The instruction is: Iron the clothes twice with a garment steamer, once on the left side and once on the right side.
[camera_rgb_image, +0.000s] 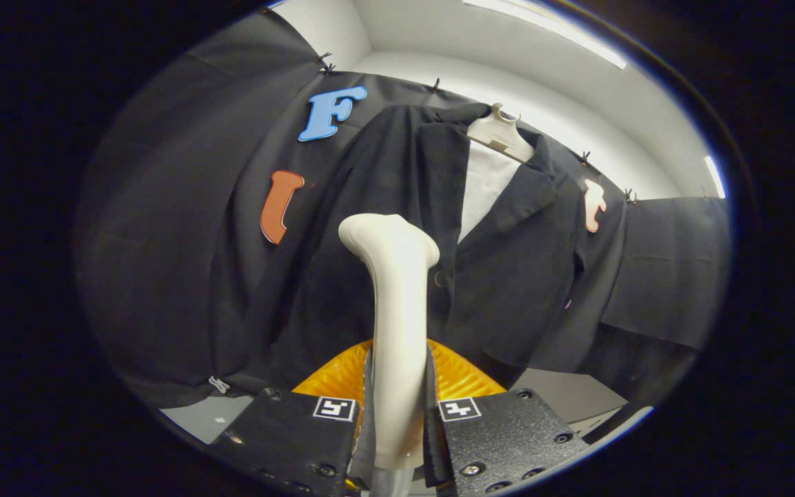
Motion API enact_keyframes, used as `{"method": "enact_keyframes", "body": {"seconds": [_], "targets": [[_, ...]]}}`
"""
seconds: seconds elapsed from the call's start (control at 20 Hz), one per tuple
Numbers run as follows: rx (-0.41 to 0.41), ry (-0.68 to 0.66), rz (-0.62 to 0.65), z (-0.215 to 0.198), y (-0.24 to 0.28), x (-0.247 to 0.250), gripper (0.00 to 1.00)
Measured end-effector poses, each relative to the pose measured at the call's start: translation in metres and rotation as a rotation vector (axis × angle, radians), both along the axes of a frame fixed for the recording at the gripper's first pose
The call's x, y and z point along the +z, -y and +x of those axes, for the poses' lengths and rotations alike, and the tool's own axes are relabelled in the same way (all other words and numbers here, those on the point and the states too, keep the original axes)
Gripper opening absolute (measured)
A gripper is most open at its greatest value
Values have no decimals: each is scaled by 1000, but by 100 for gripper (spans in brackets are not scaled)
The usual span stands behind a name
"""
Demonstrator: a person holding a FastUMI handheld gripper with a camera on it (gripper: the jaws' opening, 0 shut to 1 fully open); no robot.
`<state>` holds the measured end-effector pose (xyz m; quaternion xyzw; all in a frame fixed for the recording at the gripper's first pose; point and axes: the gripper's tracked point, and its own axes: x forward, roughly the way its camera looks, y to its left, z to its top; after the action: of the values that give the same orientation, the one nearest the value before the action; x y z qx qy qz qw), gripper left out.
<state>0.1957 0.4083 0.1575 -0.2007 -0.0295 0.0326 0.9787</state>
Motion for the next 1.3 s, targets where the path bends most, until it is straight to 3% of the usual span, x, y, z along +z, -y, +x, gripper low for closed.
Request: {"method": "enact_keyframes", "body": {"seconds": [0.7,1.3], "targets": [[-17,-156,-54,-8,13,-99,30],[-47,-343,-130,-24,31,-212,30]]}}
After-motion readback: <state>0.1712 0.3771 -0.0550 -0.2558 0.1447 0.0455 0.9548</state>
